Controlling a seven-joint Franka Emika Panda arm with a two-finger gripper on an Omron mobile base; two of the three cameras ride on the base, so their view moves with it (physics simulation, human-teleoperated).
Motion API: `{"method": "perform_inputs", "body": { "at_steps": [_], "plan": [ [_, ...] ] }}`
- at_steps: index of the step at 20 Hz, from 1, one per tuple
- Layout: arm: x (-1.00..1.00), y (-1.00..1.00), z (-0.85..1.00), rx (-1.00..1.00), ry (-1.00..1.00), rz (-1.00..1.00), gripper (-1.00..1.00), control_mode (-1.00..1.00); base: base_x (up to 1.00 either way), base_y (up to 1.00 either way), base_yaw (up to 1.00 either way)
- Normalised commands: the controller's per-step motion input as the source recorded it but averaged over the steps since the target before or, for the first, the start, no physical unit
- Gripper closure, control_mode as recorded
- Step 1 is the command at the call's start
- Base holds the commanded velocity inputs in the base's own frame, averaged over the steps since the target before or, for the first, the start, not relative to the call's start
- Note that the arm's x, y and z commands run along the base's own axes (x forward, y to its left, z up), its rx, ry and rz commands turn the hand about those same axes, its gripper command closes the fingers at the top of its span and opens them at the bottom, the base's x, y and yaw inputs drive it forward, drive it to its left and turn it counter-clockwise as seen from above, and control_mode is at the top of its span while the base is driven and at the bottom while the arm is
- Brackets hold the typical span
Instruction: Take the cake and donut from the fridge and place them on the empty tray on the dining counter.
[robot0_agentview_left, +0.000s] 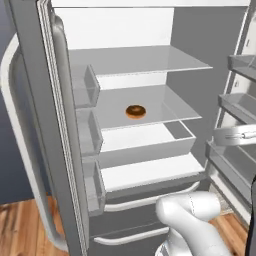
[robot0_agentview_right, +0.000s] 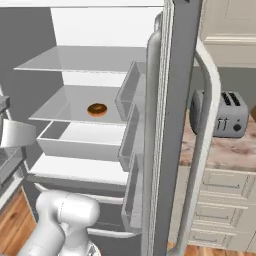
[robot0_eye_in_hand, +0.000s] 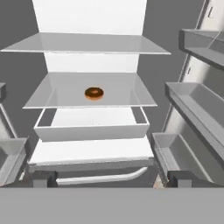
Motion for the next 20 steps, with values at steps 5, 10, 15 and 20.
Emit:
{"method": "perform_inputs", "body": {
  "at_steps": [5, 10, 15, 20],
  "plan": [
    [0.00, 0.00, 0.00, 0.00, 0.00, 0.00, -1.00, 1.00, 1.00, 0.24, -0.01],
    [0.00, 0.00, 0.00, 0.00, 0.00, 0.00, -1.00, 1.00, 1.00, -0.04, 0.00],
    [0.00, 0.00, 0.00, 0.00, 0.00, 0.00, -1.00, 1.00, 0.99, -0.01, 0.10],
    [0.40, 0.00, -0.08, 0.03, 0.03, 0.03, -1.00, -1.00, 0.55, 0.00, 0.08]
  ]
}}
